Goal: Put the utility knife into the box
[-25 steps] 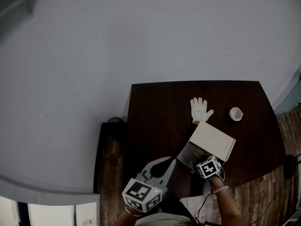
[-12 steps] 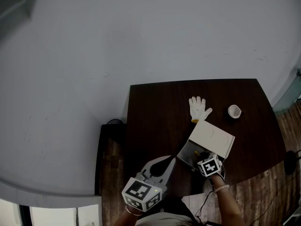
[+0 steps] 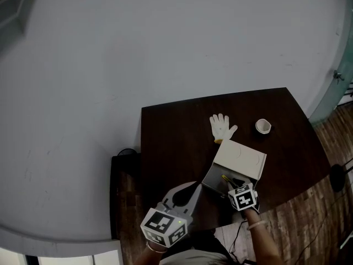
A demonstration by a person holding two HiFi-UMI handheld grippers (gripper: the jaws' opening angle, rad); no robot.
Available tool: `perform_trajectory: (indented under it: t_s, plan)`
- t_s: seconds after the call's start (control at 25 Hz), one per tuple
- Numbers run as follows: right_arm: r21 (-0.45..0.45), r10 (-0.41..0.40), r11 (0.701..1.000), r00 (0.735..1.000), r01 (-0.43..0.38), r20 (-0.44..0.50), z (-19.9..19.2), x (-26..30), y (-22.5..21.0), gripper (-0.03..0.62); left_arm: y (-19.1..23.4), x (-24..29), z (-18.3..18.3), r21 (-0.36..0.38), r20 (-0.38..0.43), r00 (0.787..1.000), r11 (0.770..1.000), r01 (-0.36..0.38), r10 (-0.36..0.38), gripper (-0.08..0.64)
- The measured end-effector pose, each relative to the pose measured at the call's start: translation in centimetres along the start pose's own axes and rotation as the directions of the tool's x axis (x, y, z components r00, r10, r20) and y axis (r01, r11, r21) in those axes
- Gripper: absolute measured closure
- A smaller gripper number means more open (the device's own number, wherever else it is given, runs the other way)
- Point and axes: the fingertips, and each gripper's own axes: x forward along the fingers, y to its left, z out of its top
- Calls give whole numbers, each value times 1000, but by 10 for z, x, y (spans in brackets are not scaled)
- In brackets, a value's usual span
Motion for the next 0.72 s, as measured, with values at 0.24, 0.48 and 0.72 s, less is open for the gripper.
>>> perform_trajectory:
  t_s: [0.24,0.48,0.72]
  plan:
    - [57,-44,998,997,40,69,13,-32,7,519,-1,-7,8,15,-2,1000,1000,20,-20,543]
    - [104,-93,991,985,79,145,23,-61,14,535,-3,-13,10,26,1,999,999,43,-43,543]
    - [150,-137,983,963,104,234,37,-95,25,548,-13,-20,15,53,0,997,996,77,-77,543]
